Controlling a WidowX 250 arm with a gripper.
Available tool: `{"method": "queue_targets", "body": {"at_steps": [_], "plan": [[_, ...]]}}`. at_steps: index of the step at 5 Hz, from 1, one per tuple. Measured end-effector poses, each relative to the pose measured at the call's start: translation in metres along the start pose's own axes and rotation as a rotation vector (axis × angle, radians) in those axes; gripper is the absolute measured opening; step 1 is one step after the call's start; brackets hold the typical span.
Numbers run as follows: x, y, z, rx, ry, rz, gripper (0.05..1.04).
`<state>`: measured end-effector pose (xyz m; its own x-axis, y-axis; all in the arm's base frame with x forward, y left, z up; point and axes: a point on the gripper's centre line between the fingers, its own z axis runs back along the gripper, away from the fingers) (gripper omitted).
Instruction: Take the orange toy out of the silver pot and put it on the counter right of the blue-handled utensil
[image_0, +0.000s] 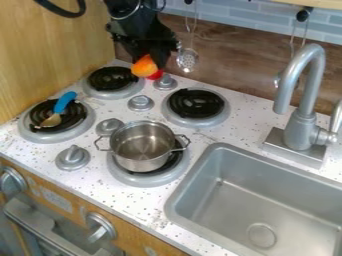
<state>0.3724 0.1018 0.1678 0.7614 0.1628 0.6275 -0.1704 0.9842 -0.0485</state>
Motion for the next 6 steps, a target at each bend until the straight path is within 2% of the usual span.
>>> {"method": "queue_targets", "body": {"at_steps": [1, 2, 3, 4, 5, 6], "plan": [[0.01, 0.04, -0.028, 0.067, 0.008, 0.052, 0.494], [0.01, 0.083, -0.05, 0.144, 0.026, 0.097, 0.495], [0.001, 0.123, -0.066, 0.223, 0.062, 0.15, 0.495], [-0.012, 0.149, -0.081, 0.259, 0.106, 0.187, 0.495], [-0.021, 0.148, -0.106, 0.122, 0.114, 0.273, 0.495], [-0.022, 0.151, -0.112, 0.17, 0.109, 0.216, 0.495]]}}
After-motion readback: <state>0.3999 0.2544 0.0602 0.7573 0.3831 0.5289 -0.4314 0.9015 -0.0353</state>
